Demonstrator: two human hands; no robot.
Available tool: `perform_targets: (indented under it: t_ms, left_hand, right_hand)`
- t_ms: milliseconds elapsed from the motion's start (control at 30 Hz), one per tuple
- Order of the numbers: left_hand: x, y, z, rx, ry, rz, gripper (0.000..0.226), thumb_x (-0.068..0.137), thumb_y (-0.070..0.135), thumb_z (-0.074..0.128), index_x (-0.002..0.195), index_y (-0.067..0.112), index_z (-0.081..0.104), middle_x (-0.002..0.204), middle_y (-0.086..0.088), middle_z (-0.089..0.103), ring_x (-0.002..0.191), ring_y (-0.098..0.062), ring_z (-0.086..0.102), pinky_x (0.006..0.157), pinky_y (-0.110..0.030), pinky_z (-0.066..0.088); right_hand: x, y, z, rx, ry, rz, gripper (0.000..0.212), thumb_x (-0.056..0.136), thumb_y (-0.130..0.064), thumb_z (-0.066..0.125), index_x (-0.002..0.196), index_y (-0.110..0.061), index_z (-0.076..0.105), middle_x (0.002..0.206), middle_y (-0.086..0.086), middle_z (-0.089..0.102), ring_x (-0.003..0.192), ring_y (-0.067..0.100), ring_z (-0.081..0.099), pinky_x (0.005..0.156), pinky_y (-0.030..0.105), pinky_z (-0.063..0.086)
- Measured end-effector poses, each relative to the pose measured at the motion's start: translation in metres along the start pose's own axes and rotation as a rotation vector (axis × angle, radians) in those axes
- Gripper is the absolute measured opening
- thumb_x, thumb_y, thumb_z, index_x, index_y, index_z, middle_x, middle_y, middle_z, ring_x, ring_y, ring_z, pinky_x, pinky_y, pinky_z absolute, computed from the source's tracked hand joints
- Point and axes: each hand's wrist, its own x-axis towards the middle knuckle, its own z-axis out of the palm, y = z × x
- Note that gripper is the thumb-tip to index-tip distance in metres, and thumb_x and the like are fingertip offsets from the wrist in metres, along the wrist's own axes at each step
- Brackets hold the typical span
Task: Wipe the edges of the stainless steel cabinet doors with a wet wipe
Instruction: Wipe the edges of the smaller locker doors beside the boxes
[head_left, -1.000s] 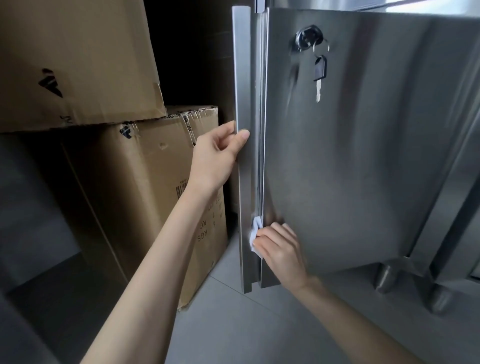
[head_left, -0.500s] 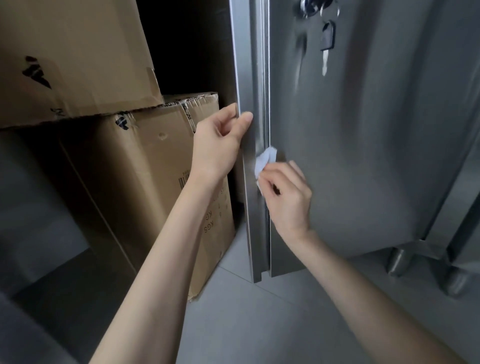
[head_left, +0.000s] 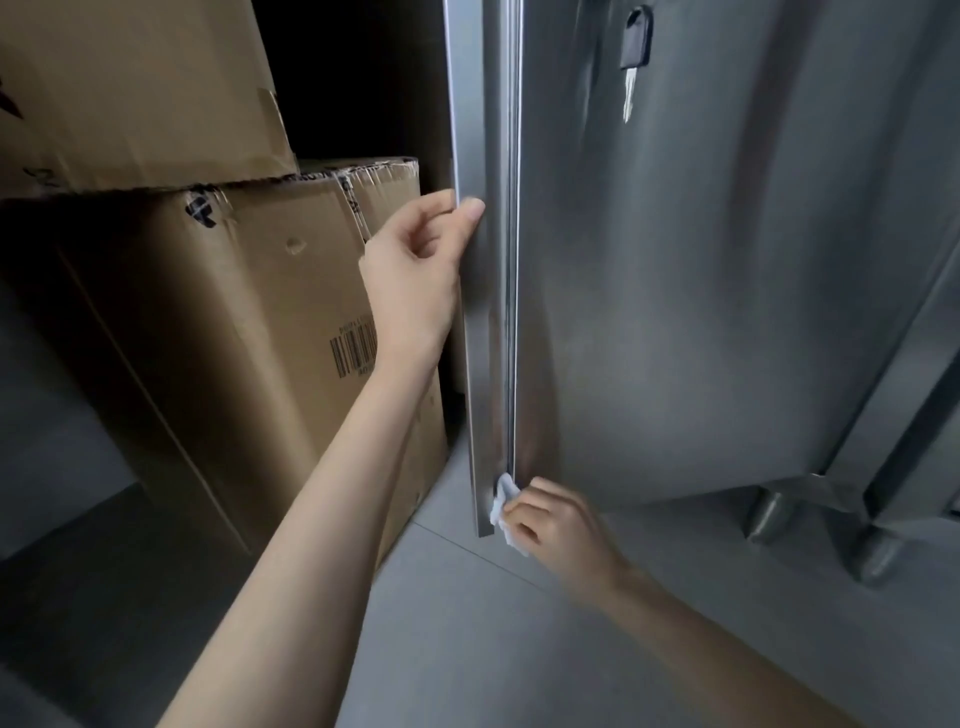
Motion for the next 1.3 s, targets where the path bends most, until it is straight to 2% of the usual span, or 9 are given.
perform_targets:
  t_ms: [133,233,333,400,533,667,833,1067,1300]
  left_hand:
    - [0.011,-0.008,0.01,0.009,0.078,-0.008,0.019,0.086,0.022,0.074,0.098,0.009,0.068,0.066,0.013,0.06,0.059,0.003,0.052,0.078,-0.025,0.05]
    - [0.011,-0.021,0.017,0.085,0.118,0.016,0.019,0.085,0.009,0.071,0.102,0.006,0.064,0.081,0.009,0.063,0.067,0.008,0.058,0.078,-0.012,0.048]
    - [-0.002,-0.039,0.023,0.27,0.073,0.036,0.035,0.083,-0.002,0.065,0.117,0.005,0.057,0.113,-0.006,0.057,0.095,-0.014,0.061,0.093,-0.028,0.05]
    - [-0.015,-0.05,0.027,0.458,0.032,0.167,0.045,0.081,-0.003,0.063,0.124,0.007,0.054,0.122,-0.011,0.049,0.108,-0.024,0.054,0.099,-0.03,0.043]
    - [-0.032,-0.066,0.039,0.701,-0.207,0.458,0.058,0.08,-0.006,0.057,0.135,0.01,0.051,0.138,-0.01,0.047,0.124,-0.027,0.043,0.102,-0.03,0.038]
    - [-0.027,-0.083,0.057,0.936,-0.503,0.535,0.066,0.092,0.002,0.046,0.153,0.015,0.023,0.162,-0.001,0.013,0.15,-0.023,0.008,0.119,-0.029,0.015]
    - [-0.022,-0.1,0.085,1.136,-0.593,0.546,0.064,0.099,0.014,0.035,0.155,0.014,0.004,0.162,0.001,-0.011,0.149,-0.025,-0.014,0.122,-0.032,0.003]
    - [-0.004,-0.108,0.117,1.206,-0.624,0.412,0.071,0.096,0.013,0.041,0.155,0.012,0.002,0.162,-0.003,-0.016,0.15,-0.023,-0.009,0.121,-0.037,0.01]
    - [0.025,-0.103,0.154,1.306,-0.756,0.377,0.078,0.094,0.018,0.047,0.155,0.018,-0.002,0.163,-0.005,-0.013,0.15,-0.022,-0.006,0.121,-0.039,0.014]
  right_hand:
    - [-0.029,-0.002,-0.013,0.116,-0.189,0.029,0.027,0.057,0.004,0.079,0.055,-0.015,0.06,0.063,-0.005,0.062,0.057,0.015,0.05,0.05,0.022,0.04]
    - [-0.038,0.003,-0.03,0.167,-0.136,0.155,0.027,0.062,0.004,0.077,0.056,-0.016,0.06,0.066,-0.008,0.062,0.062,0.013,0.049,0.051,0.022,0.043]
    - [-0.025,0.014,-0.055,0.095,-0.023,0.182,0.022,0.069,-0.001,0.075,0.058,-0.014,0.062,0.07,-0.011,0.064,0.065,0.016,0.052,0.057,0.03,0.044]
    - [-0.012,0.023,-0.069,0.006,0.057,0.214,0.018,0.071,-0.004,0.073,0.059,-0.014,0.063,0.071,-0.012,0.065,0.07,0.014,0.054,0.06,0.032,0.041]
    - [0.004,0.046,-0.087,-0.098,0.175,0.273,0.014,0.077,-0.005,0.067,0.065,-0.012,0.066,0.075,-0.006,0.067,0.08,0.014,0.058,0.067,0.033,0.042]
    - [0.009,0.063,-0.105,-0.109,0.268,0.376,0.015,0.069,0.004,0.073,0.065,-0.009,0.066,0.076,-0.003,0.069,0.078,0.011,0.059,0.069,0.029,0.043]
    - [0.005,0.08,-0.132,-0.146,0.293,0.472,0.021,0.064,0.009,0.08,0.068,-0.009,0.07,0.077,-0.006,0.07,0.068,0.018,0.065,0.061,0.03,0.047]
    - [0.002,0.106,-0.147,-0.163,0.327,0.483,0.017,0.068,0.009,0.077,0.072,-0.006,0.071,0.077,0.001,0.07,0.063,0.027,0.064,0.056,0.037,0.053]
    - [0.01,0.138,-0.152,-0.152,0.368,0.533,0.014,0.07,0.003,0.078,0.077,-0.008,0.073,0.083,0.002,0.071,0.071,0.023,0.066,0.064,0.036,0.056]
